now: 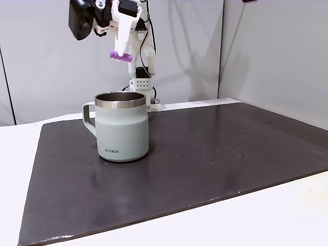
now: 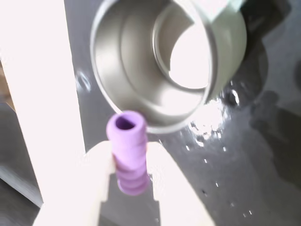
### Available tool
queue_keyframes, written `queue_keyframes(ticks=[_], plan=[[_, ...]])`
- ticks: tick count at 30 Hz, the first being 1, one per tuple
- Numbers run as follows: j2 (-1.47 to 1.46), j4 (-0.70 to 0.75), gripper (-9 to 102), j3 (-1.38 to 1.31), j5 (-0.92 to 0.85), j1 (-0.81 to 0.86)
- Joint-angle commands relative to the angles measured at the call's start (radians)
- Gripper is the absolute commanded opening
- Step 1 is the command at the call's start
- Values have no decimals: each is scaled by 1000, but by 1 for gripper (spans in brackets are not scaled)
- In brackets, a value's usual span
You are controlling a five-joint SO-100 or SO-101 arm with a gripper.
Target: Grasp a pengrip and put it in the cup.
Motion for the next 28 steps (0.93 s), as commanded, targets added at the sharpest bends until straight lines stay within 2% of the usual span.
queue_keyframes(ticks=[1, 6, 15, 20, 28], plan=[[-25, -52, 0, -60, -8, 11], [-98, -106, 0, -81, 3, 9], [-204, -109, 0, -172, 6, 9], [-201, -98, 20, -169, 9, 6], [-190, -84, 21, -173, 14, 3]])
